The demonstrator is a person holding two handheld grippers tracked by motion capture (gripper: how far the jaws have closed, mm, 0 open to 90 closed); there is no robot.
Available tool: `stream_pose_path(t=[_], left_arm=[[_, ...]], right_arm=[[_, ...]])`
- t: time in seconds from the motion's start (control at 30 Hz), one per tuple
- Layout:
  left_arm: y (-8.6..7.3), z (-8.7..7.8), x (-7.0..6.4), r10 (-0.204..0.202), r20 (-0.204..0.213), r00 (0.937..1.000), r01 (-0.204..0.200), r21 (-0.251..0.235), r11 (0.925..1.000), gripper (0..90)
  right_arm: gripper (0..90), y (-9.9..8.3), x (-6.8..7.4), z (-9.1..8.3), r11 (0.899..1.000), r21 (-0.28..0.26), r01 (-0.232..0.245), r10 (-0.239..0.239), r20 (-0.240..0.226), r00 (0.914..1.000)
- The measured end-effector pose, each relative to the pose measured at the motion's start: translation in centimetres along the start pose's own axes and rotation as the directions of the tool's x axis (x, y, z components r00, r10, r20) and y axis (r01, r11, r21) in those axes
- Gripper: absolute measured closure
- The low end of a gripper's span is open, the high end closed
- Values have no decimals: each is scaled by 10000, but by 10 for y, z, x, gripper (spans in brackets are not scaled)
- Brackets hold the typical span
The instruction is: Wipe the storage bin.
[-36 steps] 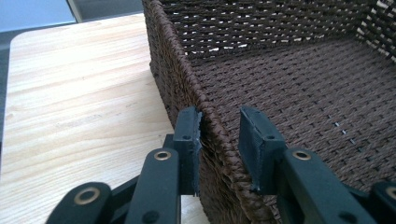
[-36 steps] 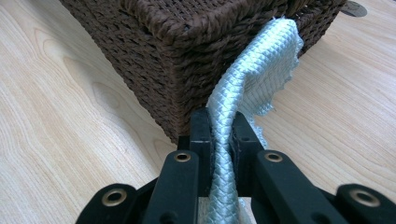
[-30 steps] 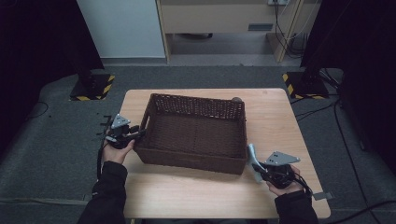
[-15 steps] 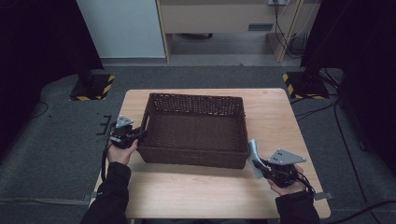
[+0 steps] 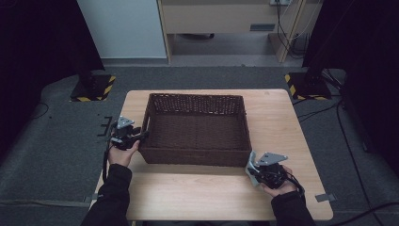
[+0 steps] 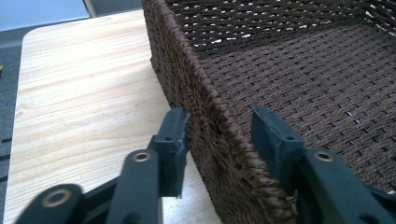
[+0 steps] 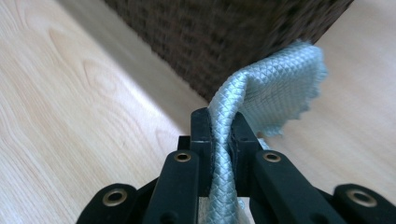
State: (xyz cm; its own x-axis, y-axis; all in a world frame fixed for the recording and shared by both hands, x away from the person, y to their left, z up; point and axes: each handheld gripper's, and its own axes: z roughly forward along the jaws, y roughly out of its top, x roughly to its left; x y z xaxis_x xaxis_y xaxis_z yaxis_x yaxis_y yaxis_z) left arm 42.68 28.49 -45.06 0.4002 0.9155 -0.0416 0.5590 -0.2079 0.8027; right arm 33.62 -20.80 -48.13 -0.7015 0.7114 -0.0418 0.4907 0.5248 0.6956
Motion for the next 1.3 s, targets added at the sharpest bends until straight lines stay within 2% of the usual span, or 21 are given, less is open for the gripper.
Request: stream_pose_path(t=[0.1, 0.2, 0.27, 0.37, 0.47, 0.57, 0.63, 0.7, 0.83, 0.97, 1.0, 1.03, 1.17, 1.3], left_arm=[[0, -1, 1, 7, -39, 10000, -7, 60, 10000, 504], [0, -2, 0, 9, -95, 10000, -9, 58, 10000, 488], [0, -2, 0, 53, -99, 9999, -52, 80, 10000, 481], [0, -4, 0, -38, 4, 10000, 38, 18, 10000, 451], [-1, -8, 0, -25, 130, 9999, 25, 4, 10000, 421], [-2, -9, -1, 97, 129, 9999, -97, 39, 9999, 417], [-3, -9, -2, 86, 137, 9999, -86, 13, 10000, 415], [-3, -11, -3, 113, 168, 9998, -113, -24, 9999, 411], [-5, -15, -5, 138, 288, 9995, -135, -113, 9998, 406], [-7, -19, -8, 127, 399, 9991, -118, -230, 9997, 402], [-7, -19, -8, 127, 399, 9991, -118, -230, 9997, 402], [-8, -19, -8, 156, 403, 9991, -149, -186, 9997, 402], [-9, -16, -9, 214, 396, 9990, -212, -51, 9998, 402], [-9, -15, -12, 281, 442, 9986, -280, -25, 9996, 402]], right_arm=[[837, 5, -3, -18, 9951, -985, -56, 78, 226, 9997], [837, 12, -4, -37, 9772, -2123, 39, 89, 595, 9982], [837, 14, -3, -41, 9717, -2355, 175, -24, 641, 9979], [837, 12, -1, -32, 9818, -1882, 262, -182, 442, 9989], [837, 4, -2, -13, 9968, -768, 208, -184, 320, 9993], [837, -3, -4, -1, 10000, -54, 66, -65, 199, 9998], [836, -5, -6, 1, 10000, 76, 5, -6, 179, 9998], [835, -6, -12, -4, 9994, -173, -309, 313, 237, 9992], [836, -13, -26, -19, 9940, -657, -871, 919, 731, 9931], [835, -28, -44, -30, 9869, -566, -1513, 1583, 1500, 9759], [835, -28, -44, -30, 9869, -566, -1513, 1583, 1500, 9759], [835, -34, -52, -31, 9855, -501, -1624, 1689, 1869, 9677], [830, -44, -65, -32, 9791, -447, -1984, 2033, 2325, 9511], [805, -51, -74, -28, 9758, -397, -2150, 2181, 2461, 9444]])
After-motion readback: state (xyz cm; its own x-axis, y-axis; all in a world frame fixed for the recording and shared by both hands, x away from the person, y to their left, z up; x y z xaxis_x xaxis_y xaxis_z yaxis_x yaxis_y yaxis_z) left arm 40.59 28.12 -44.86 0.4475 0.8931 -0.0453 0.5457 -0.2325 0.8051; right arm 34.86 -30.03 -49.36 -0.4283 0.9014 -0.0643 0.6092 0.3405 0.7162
